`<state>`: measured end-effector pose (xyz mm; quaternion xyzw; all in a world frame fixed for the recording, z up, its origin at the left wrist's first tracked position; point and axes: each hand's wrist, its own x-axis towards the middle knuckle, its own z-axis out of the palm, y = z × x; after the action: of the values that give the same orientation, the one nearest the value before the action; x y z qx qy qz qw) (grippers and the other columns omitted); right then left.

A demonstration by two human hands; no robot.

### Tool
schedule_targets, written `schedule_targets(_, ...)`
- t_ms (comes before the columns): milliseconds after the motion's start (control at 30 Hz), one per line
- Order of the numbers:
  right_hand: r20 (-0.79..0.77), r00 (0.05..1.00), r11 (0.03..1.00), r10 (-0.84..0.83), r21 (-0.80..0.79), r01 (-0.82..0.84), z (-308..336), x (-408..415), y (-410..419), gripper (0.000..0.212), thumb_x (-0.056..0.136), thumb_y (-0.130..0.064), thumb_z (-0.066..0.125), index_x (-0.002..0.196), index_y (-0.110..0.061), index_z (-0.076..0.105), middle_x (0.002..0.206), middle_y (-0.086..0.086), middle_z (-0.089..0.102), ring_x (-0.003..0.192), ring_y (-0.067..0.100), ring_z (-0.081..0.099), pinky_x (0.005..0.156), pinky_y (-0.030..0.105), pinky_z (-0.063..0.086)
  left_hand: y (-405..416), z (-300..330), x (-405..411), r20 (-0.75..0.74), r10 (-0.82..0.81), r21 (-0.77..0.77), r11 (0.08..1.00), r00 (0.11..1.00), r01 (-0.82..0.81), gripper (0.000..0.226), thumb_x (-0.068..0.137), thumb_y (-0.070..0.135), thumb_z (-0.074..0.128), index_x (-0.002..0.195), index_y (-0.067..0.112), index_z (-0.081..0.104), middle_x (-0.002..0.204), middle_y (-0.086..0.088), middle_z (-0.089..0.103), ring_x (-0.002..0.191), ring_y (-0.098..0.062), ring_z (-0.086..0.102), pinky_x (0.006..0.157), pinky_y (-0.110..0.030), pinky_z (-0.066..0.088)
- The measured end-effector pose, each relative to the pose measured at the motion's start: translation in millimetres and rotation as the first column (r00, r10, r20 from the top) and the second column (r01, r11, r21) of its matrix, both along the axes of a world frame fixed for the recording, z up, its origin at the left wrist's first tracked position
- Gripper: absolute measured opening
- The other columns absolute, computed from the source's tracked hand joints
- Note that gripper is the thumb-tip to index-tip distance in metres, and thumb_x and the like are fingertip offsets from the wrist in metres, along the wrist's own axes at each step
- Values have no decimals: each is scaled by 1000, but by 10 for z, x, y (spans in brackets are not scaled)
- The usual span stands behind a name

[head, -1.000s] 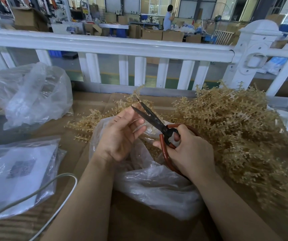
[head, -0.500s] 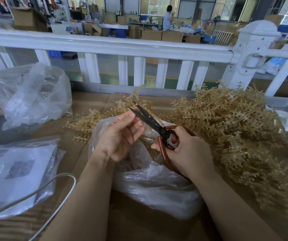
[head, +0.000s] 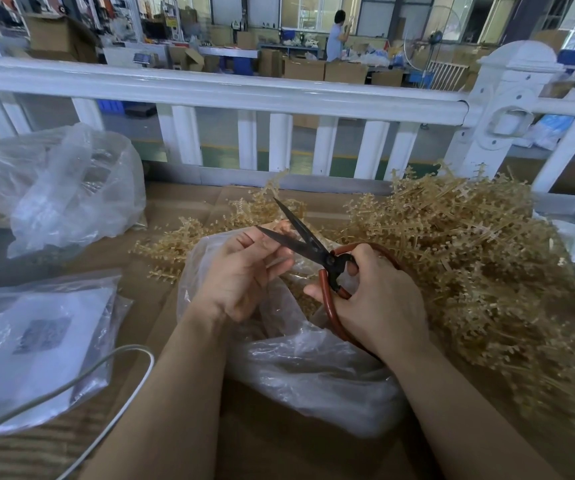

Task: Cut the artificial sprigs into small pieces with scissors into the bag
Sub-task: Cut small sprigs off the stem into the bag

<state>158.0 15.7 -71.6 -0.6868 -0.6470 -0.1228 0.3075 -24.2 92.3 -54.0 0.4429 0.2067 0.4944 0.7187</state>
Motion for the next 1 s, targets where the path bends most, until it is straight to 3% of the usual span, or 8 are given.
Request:
schedule_targets(100,-1,1000,1000,-10,6,10,2,1,7,69,73,-97,32,93,-32,40,75,-16,55,61,9,57,51,29,49,-31,27,10,5,-18,38,999,1000,17,26,80,7,57,65,19,75,77,0,74,73,-10,70,73,-22,57)
schedule_targets(267,8,1000,1000,-9,8,9,-7,4,16,65,74,-95,40,92,-32,39,75,-16,55,62,9,56,52,27,46,-14,20,21,32,10,27,1000,999,-11,14,81,6,59,88,11,69,85,-2,73,79,-12,67,73,-21,56)
schedule_targets(467,-7,1000,1000,-5,-12,4,4,-13,0,71,71,-98,30,92,-32,41,77,-17,54,62,9,55,49,24,36,-26,34,14,57,-36,73,997,998,32,23,83,6,56,80,20,75,85,1,73,79,-10,67,72,-20,55)
schedule_targets(700,-14,1000,1000,12,-13,-12,3,-12,-7,68,72,-96,34,92,-32,43,78,-17,55,64,8,55,49,20,35,-12,22,12,80,-58,64,997,995,53,15,83,3,56,88,11,68,89,-4,72,81,-14,66,72,-22,55)
schedule_targets(833,-26,1000,1000,0,1,0,7,-31,-29,70,71,-97,32,91,-31,47,79,-17,59,64,8,59,49,20,38,-12,14,20,73,-24,31,999,997,21,17,82,4,58,82,13,72,83,-2,73,74,-10,68,69,-20,56)
schedule_targets(1000,-24,999,1000,-23,-19,23,19,-48,-26,72,69,-100,29,90,-34,48,82,-19,61,70,3,61,52,19,43,-1,2,5,78,-16,7,1000,997,16,16,82,4,58,92,9,69,80,-2,74,72,-8,68,70,-19,57)
